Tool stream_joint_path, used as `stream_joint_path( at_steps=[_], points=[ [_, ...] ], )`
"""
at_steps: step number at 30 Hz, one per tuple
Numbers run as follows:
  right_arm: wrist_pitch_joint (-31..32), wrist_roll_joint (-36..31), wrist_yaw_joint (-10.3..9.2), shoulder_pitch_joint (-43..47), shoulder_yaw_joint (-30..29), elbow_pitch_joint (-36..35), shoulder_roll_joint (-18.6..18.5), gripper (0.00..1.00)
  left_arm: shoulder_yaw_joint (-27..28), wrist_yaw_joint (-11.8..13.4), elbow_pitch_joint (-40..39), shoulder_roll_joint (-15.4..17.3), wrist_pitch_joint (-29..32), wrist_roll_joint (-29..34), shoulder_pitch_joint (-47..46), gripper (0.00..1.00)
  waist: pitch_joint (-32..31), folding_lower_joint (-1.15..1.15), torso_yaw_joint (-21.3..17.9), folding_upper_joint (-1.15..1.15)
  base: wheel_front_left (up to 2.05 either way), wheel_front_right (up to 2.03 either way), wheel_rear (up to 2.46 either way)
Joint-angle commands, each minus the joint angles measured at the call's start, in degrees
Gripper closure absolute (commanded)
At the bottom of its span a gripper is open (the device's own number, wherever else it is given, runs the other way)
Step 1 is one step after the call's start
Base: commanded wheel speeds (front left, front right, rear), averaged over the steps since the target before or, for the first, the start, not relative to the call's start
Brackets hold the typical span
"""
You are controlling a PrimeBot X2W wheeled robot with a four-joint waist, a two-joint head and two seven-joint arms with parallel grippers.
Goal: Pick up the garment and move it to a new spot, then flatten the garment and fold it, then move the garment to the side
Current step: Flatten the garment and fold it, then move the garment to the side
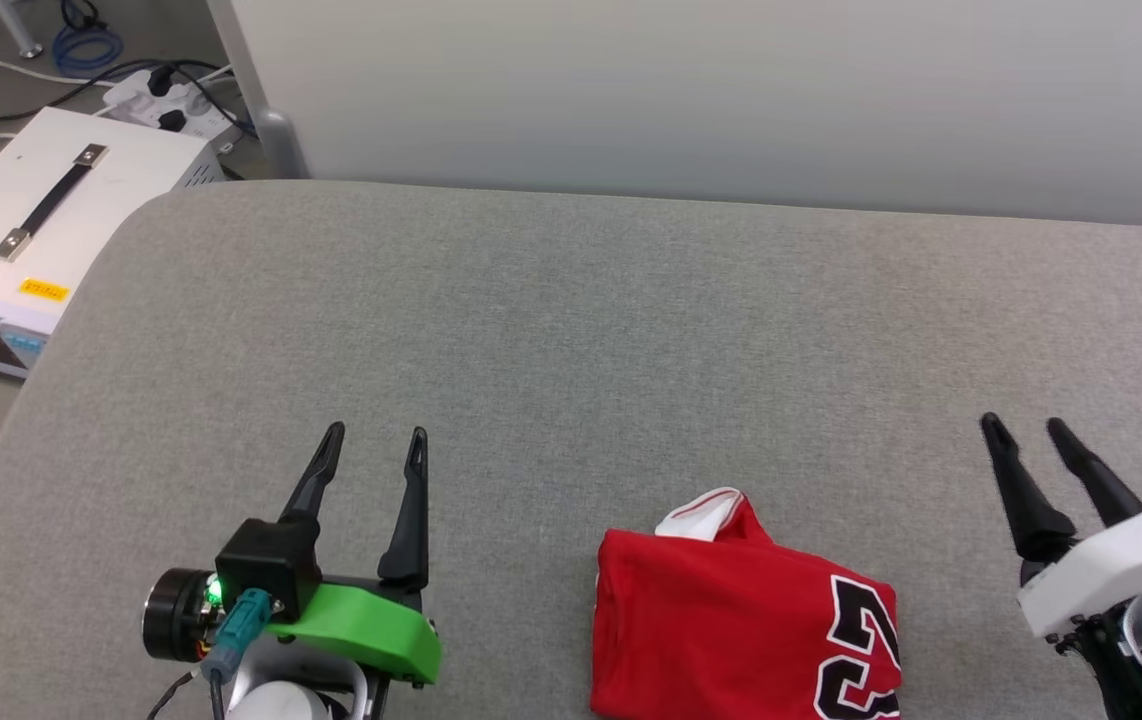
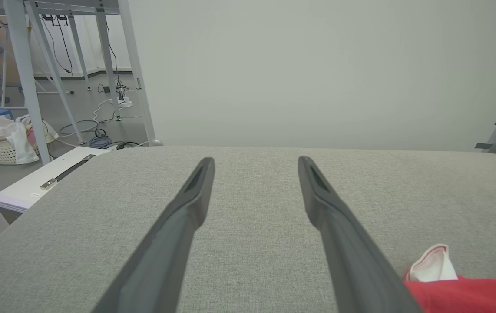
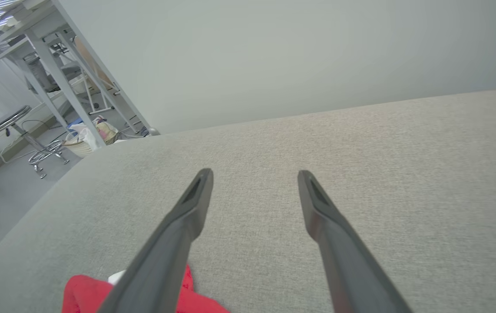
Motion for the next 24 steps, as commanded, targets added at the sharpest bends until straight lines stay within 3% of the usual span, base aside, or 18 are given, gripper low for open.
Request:
stream_joint_path(
  at_steps=[1,6,12,24],
  points=[
    [-1.5,-2.0,0.01,1.1,-1.3,-0.8,0.0,0.0,0.4,0.4,0.2,0.2,-0.4,-0.6,0.7,0.0,-0.9,0.0,-1.5,0.0,0.0,0.0,0.0],
    [-5.9,-9.0,0.01,4.8,-4.1,-3.6,0.8,0.0,1.5,0.6,0.9,0.3,-0.6,-0.7,1.9,0.0,-2.1,0.0,-3.3,0.0,0.0,0.0,0.0],
    [-9.1,-14.2,0.01,9.4,-3.2,-8.8,2.7,0.0,2.5,0.3,1.8,0.4,-0.7,-0.6,3.9,0.0,-3.7,0.0,-4.6,0.0,0.0,0.0,0.0],
    [-7.6,-16.4,0.01,13.7,-2.8,-13.4,5.7,0.0,3.5,0.5,2.2,0.1,-0.8,-0.7,6.6,0.0,-4.0,0.0,-4.8,0.0,0.0,0.0,0.0]
  ],
)
